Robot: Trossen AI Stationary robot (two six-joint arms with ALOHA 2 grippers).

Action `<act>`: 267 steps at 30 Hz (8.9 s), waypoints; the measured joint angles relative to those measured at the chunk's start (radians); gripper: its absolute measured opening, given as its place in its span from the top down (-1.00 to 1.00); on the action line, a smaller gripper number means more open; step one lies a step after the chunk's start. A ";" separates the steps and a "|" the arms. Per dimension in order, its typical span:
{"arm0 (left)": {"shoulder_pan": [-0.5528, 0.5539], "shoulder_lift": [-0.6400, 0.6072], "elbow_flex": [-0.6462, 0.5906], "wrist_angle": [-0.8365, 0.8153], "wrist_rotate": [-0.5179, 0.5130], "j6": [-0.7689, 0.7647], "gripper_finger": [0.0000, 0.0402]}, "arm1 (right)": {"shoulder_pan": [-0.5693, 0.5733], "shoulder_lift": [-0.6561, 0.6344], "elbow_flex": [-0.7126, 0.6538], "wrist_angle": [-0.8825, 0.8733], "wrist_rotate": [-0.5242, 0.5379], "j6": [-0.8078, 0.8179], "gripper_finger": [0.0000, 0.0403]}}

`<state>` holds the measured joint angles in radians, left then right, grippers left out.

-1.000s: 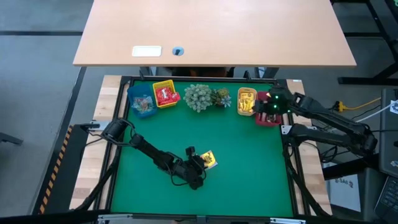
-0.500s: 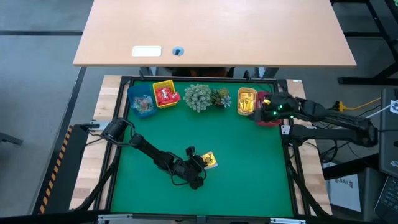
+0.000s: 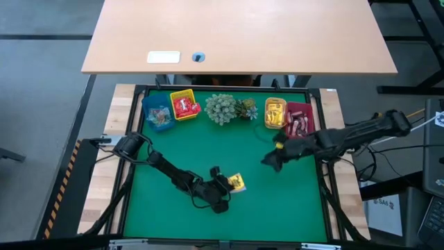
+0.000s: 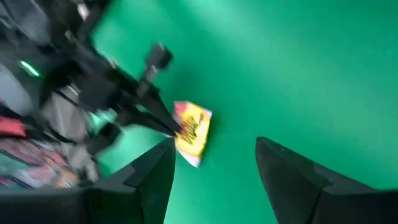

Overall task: Sort candy
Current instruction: Put the yellow candy into the orange bin, then return to Home Position

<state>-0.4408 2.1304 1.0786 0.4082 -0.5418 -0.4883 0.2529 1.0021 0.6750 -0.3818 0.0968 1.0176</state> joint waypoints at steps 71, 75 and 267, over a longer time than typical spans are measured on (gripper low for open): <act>0.003 -0.015 0.004 0.284 -0.073 0.220 0.52 | 0.030 0.495 -0.002 0.599 -0.260 0.256 0.98; 0.003 -0.060 0.004 0.276 -0.138 0.310 0.51 | 0.019 0.410 -0.001 0.535 -0.225 0.233 0.99; 0.527 -2.124 -1.071 -0.355 0.293 0.577 0.51 | -0.496 -0.845 -0.633 0.408 -0.255 -0.384 0.97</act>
<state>0.0860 0.0063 0.0074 0.0528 -0.2493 0.0888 -0.2432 0.1566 0.0419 0.0264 -0.1587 0.6337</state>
